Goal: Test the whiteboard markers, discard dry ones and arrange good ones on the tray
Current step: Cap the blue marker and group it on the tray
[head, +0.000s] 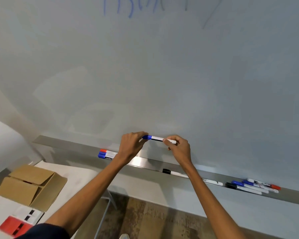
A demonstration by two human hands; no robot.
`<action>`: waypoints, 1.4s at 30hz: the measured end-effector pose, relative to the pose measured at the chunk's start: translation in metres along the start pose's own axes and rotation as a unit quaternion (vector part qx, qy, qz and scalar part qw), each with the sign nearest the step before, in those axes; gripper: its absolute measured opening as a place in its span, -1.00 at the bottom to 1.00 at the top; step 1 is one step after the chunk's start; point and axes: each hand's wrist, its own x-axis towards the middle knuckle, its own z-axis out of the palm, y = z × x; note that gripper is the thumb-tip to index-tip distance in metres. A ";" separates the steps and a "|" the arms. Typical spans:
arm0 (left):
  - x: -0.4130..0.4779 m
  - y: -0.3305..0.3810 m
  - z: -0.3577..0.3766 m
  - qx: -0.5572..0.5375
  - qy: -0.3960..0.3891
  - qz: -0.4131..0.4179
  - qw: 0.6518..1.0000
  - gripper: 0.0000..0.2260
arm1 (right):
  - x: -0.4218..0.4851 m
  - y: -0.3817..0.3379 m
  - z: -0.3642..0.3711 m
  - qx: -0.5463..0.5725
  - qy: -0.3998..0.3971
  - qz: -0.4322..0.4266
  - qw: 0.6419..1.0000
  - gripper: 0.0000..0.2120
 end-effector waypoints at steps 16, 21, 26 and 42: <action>-0.014 -0.166 0.001 0.010 -0.149 -0.078 0.986 -0.79 | 0.018 0.038 0.159 -0.286 0.032 -0.207 0.935 -0.87; -0.016 -0.206 0.013 0.025 -0.164 -0.067 0.984 -0.84 | 0.016 0.051 0.201 -0.303 0.067 -0.221 0.925 -0.86; -0.042 -0.233 0.019 0.035 -0.107 -0.031 0.993 -0.83 | 0.004 0.074 0.235 -0.321 0.063 -0.195 0.924 -0.82; -0.074 -0.247 0.052 0.015 -0.175 -0.131 0.976 -0.59 | 0.015 0.123 0.278 -0.339 0.100 -0.239 0.904 -0.76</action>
